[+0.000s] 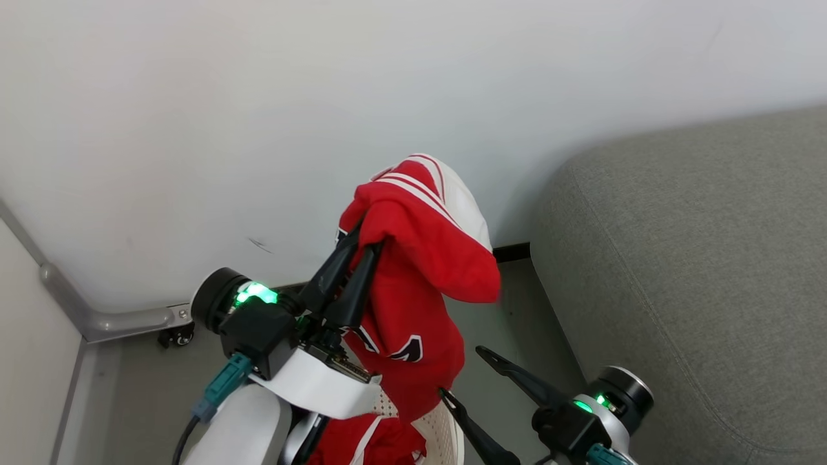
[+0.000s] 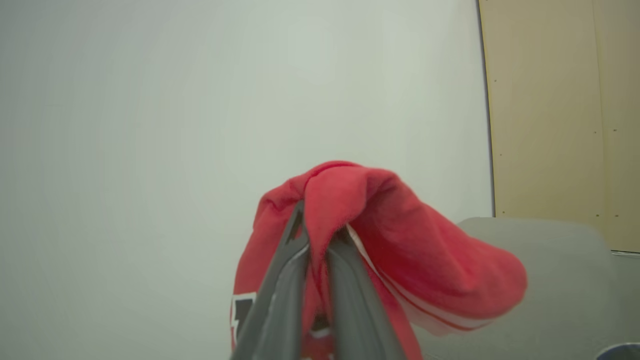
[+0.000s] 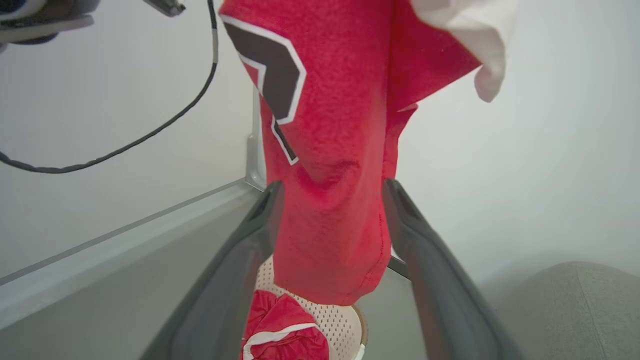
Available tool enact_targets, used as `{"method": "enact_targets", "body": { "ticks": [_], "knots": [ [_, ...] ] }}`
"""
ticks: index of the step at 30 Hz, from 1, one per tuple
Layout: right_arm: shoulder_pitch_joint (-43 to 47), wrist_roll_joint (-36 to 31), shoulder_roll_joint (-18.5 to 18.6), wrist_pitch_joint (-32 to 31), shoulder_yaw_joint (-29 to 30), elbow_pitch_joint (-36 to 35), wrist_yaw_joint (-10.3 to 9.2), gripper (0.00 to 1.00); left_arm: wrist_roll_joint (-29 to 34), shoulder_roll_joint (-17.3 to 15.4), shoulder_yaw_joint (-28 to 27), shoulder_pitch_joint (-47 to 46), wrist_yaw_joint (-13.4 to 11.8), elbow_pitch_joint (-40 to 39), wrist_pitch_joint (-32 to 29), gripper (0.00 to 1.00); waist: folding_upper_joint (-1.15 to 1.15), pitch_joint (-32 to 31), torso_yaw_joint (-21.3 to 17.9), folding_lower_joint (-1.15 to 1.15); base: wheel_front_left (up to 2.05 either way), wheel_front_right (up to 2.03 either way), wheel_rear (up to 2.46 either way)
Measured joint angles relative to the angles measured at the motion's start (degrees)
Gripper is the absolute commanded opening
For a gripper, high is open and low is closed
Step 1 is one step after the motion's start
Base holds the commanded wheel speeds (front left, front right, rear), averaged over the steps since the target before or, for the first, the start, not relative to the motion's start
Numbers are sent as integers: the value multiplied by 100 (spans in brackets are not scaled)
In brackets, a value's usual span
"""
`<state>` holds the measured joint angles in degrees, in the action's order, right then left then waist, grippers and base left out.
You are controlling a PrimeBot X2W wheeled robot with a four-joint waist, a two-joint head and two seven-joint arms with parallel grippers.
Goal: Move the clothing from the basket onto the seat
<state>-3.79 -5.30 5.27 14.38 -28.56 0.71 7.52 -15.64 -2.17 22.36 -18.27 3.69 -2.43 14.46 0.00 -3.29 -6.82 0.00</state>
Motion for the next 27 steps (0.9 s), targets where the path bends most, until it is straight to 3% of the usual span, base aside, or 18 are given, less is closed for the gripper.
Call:
{"method": "enact_targets", "body": {
  "ticks": [15,27],
  "knots": [
    [-260,-434,-137,0,97,291,1,100,-202,-5,545,-12,-52,-85,0,0,0,-15,102,0,0,0,0],
    [-352,-542,-160,0,-350,699,3,100,-359,-15,979,-20,-102,-111,0,0,0,-52,232,0,0,0,0]
  ]
}}
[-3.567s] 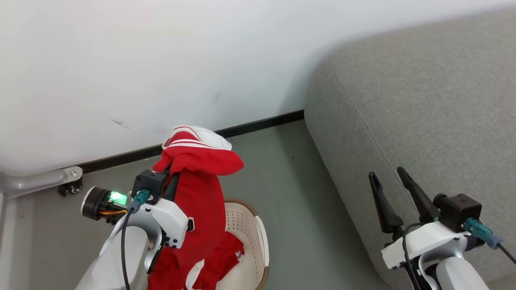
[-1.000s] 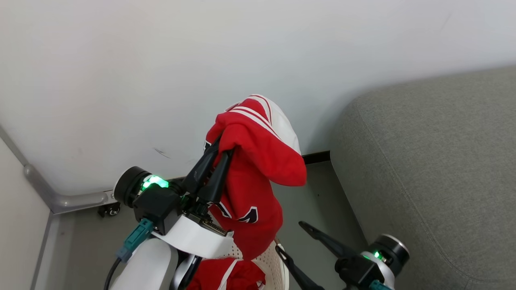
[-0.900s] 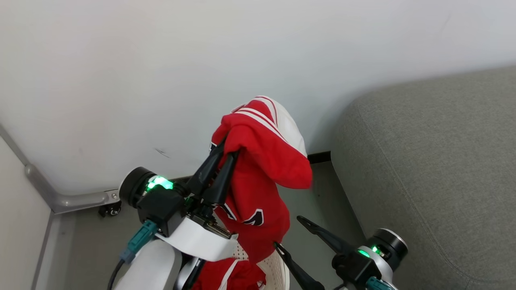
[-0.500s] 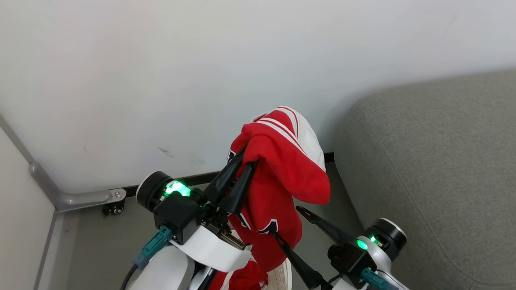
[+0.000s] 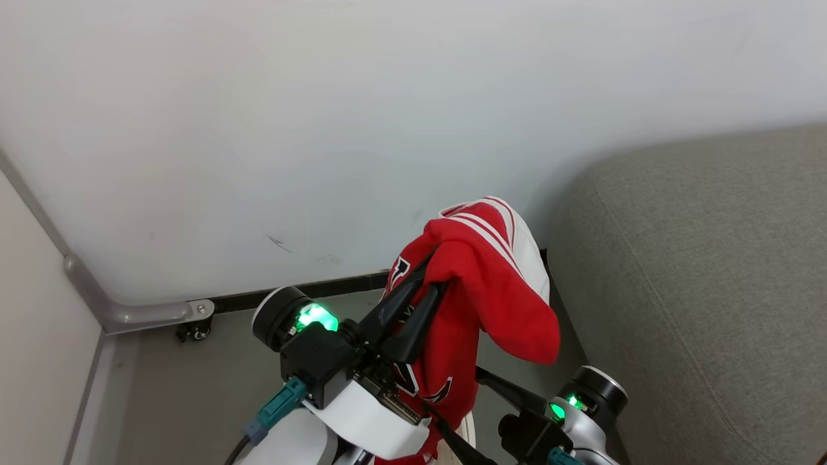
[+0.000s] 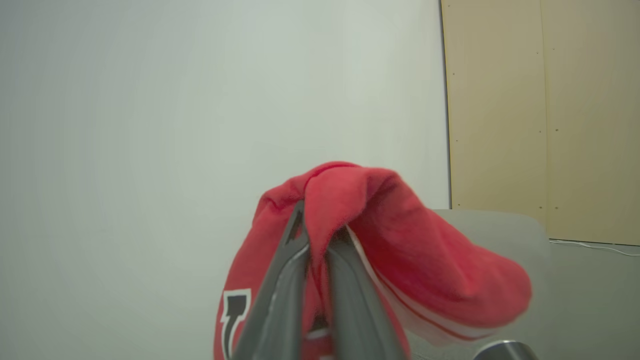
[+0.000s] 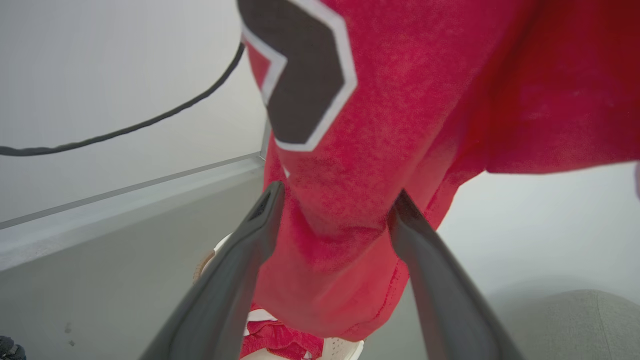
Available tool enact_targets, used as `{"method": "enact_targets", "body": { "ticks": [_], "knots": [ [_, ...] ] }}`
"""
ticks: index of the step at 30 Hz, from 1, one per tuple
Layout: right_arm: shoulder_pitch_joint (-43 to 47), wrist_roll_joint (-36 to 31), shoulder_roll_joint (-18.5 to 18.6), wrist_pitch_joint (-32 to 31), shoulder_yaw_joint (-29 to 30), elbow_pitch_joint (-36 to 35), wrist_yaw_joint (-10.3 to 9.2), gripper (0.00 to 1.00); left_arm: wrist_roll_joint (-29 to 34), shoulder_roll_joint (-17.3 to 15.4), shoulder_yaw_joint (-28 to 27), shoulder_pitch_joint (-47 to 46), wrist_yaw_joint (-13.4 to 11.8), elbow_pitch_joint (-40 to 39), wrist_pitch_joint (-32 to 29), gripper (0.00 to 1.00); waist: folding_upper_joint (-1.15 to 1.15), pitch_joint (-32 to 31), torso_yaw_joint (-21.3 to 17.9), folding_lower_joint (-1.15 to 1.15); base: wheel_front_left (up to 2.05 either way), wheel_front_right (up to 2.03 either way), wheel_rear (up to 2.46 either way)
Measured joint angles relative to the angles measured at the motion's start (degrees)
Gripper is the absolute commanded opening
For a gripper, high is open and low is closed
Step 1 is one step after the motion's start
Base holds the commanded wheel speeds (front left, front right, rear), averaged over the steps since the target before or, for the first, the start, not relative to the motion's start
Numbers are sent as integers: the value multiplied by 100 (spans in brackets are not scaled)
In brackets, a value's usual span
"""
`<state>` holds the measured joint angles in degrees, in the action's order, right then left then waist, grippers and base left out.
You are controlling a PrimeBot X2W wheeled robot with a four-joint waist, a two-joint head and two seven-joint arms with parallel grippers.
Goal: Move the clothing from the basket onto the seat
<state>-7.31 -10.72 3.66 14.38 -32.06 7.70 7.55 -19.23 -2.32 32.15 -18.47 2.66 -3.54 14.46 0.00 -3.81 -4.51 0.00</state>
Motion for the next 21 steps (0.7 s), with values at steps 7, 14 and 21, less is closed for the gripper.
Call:
{"method": "enact_targets", "body": {
  "ticks": [7,14,21],
  "knots": [
    [-33,-49,-11,0,143,96,0,100,-110,-3,203,-1,-51,-36,0,0,0,-13,59,0,0,0,0],
    [-34,-42,-19,0,543,159,0,100,-155,-4,409,-1,-53,-26,0,0,0,-24,118,0,0,0,0],
    [-31,446,-26,0,866,180,0,0,-203,-3,475,-1,-112,26,0,0,0,-13,172,0,0,0,0]
  ]
}}
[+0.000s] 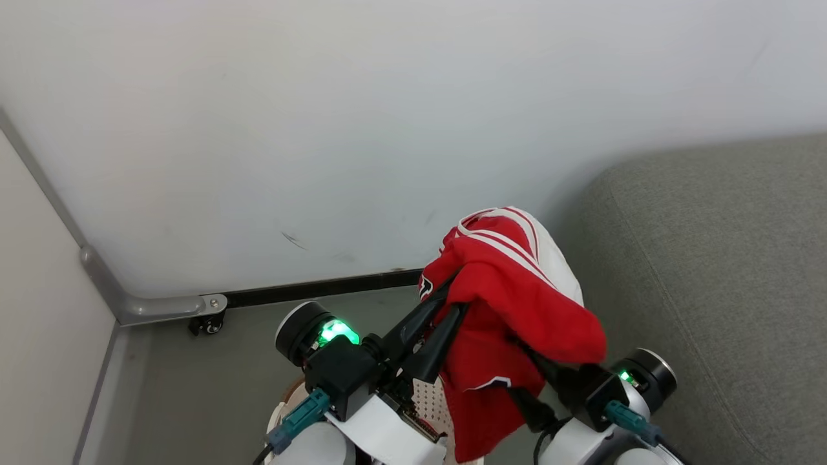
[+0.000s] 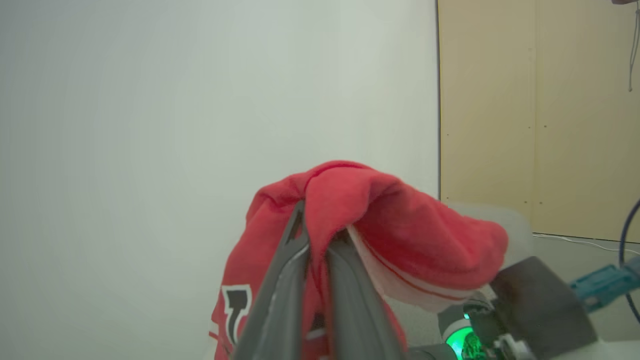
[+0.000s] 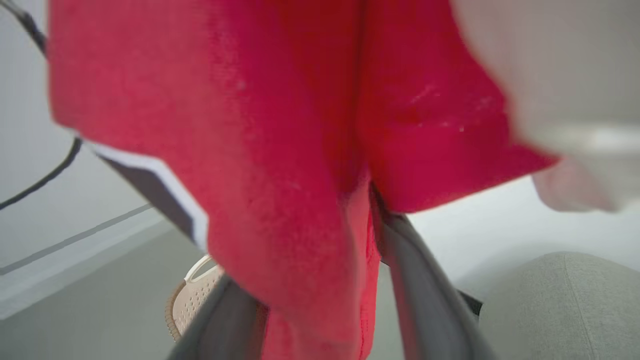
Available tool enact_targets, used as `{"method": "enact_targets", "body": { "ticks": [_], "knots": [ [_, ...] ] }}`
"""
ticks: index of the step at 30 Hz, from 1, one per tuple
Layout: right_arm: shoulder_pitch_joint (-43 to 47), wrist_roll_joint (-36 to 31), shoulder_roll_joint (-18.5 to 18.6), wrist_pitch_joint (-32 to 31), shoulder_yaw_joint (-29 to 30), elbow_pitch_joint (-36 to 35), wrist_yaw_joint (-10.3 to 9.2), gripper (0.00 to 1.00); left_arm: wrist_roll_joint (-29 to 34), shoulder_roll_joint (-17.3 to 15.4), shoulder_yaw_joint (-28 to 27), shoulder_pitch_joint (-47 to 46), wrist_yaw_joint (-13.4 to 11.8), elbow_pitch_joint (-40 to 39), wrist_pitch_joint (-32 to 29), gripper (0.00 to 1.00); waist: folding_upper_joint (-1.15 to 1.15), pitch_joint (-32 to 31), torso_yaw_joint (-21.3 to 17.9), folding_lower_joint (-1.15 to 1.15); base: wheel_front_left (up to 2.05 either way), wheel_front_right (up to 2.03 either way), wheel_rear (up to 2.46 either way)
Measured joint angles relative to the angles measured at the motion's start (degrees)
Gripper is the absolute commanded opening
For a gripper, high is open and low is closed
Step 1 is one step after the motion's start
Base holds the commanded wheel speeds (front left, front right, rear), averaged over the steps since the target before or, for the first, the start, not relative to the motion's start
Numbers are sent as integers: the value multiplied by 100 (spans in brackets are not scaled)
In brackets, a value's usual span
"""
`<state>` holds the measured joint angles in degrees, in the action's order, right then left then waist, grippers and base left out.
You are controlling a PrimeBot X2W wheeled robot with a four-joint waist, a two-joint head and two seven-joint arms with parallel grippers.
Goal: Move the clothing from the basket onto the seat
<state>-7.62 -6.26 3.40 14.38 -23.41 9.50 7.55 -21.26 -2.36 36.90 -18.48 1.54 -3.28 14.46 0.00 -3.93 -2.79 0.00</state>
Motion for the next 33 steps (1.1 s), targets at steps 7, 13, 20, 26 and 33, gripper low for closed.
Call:
{"method": "enact_targets", "body": {
  "ticks": [7,13,20,26,33],
  "knots": [
    [3,584,-3,0,185,-145,0,0,12,0,-196,1,-144,204,0,0,0,34,40,0,0,0,0],
    [10,1063,-12,0,517,-208,0,0,18,-4,-401,4,-200,318,0,0,0,62,13,0,0,0,0],
    [-13,1681,-47,0,943,-365,1,0,18,-22,-466,14,-241,472,0,0,0,93,-47,0,0,0,0],
    [-215,2292,-55,0,1036,-536,1,0,71,-59,-393,20,-232,636,0,0,0,102,-53,0,0,0,0],
    [-241,3142,-55,0,955,-704,0,0,103,-96,-233,37,-109,809,0,0,0,100,-24,0,0,0,0]
  ]
}}
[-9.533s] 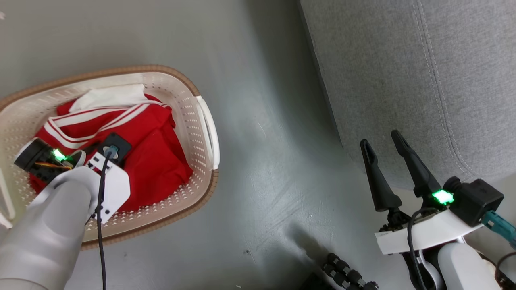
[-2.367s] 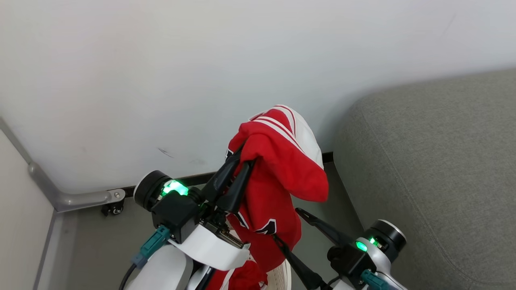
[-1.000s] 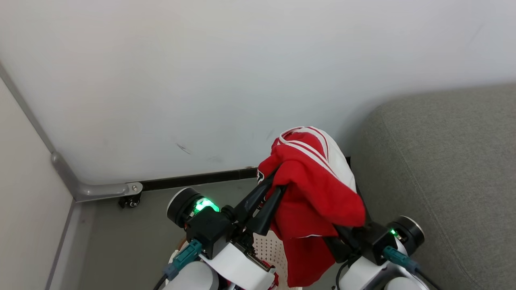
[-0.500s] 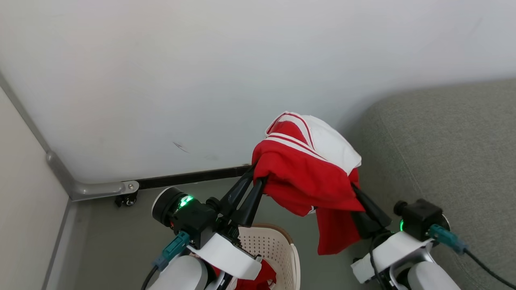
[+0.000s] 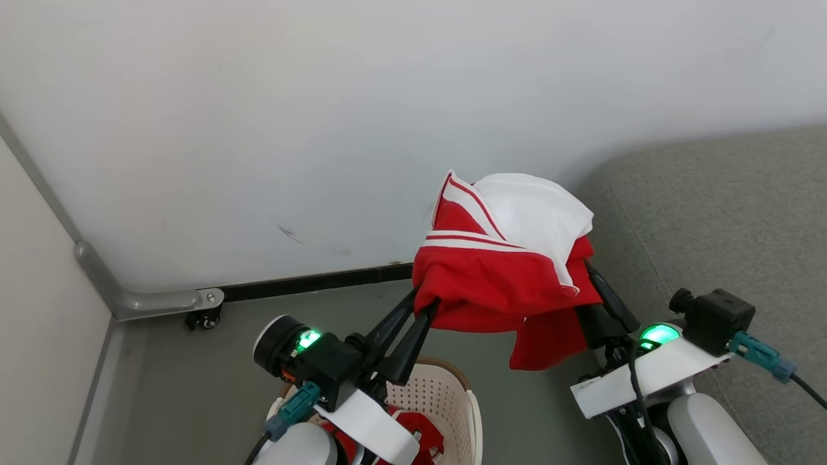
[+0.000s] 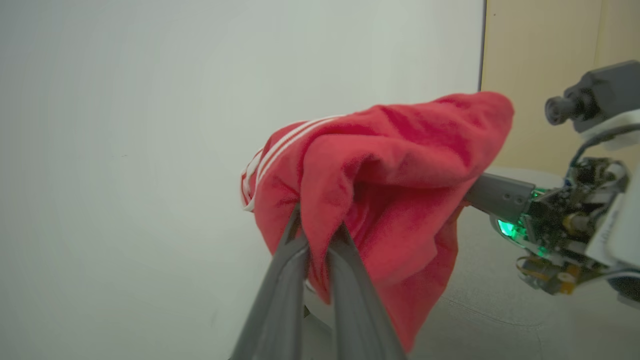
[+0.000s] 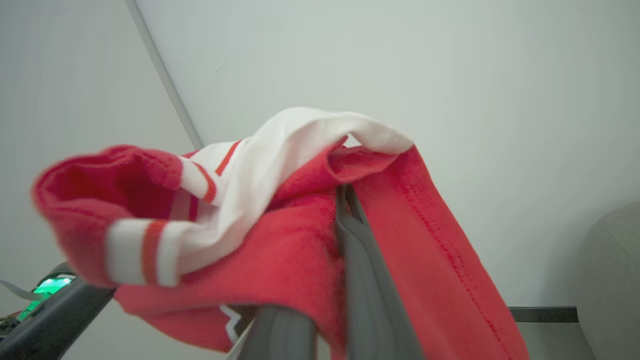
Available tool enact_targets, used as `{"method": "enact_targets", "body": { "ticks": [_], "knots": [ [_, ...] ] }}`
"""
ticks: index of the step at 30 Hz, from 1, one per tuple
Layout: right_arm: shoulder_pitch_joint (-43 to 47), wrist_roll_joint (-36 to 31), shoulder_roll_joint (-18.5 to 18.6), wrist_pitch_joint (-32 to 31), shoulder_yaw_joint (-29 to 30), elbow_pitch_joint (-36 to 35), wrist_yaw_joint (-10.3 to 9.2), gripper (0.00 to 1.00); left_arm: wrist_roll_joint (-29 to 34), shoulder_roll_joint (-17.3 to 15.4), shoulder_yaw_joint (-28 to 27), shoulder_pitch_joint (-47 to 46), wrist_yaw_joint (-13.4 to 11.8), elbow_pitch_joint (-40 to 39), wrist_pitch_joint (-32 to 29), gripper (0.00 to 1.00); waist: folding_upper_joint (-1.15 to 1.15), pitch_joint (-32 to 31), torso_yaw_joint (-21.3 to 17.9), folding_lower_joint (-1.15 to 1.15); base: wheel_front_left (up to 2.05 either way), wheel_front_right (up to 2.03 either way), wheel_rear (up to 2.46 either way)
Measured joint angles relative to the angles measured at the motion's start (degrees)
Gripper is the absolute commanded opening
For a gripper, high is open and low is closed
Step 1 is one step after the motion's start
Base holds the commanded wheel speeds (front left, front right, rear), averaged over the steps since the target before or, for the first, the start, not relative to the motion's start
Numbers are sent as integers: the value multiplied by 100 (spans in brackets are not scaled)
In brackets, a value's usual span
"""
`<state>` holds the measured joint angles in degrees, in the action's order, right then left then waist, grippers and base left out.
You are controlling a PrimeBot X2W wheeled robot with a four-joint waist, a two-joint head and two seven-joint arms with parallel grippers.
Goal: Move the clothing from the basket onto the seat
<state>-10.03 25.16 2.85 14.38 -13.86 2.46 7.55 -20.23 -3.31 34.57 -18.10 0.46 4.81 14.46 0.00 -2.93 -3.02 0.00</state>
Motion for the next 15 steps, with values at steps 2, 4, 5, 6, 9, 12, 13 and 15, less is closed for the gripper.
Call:
{"method": "enact_targets", "body": {
  "ticks": [2,4,5,6,9,12,13,15],
  "knots": [
    [-4,210,0,0,2,-4,0,0,76,0,44,1,24,22,0,0,0,-1,11,0,0,0,0],
    [-3,481,0,0,16,-4,0,0,81,0,94,1,77,56,0,0,0,-2,23,0,0,0,0],
    [-3,632,0,0,23,-5,0,0,90,1,136,1,81,77,0,0,0,-2,29,0,0,0,0],
    [-3,797,0,-1,26,-11,0,0,107,2,174,1,132,99,0,0,0,-3,36,0,0,0,0],
    [-2,1272,-2,-1,55,-52,0,0,119,15,272,6,192,154,1,0,0,-4,54,0,0,0,0],
    [-1,1604,-7,-1,60,-51,0,0,129,22,367,12,268,211,9,0,0,-5,67,0,0,0,0],
    [-1,1664,-8,-1,57,-51,0,0,137,23,403,13,282,227,20,0,0,-6,70,0,0,0,0],
    [-2,1669,-8,-1,26,-48,0,0,154,25,452,24,326,266,25,0,0,-8,73,0,0,0,0]
  ]
}}
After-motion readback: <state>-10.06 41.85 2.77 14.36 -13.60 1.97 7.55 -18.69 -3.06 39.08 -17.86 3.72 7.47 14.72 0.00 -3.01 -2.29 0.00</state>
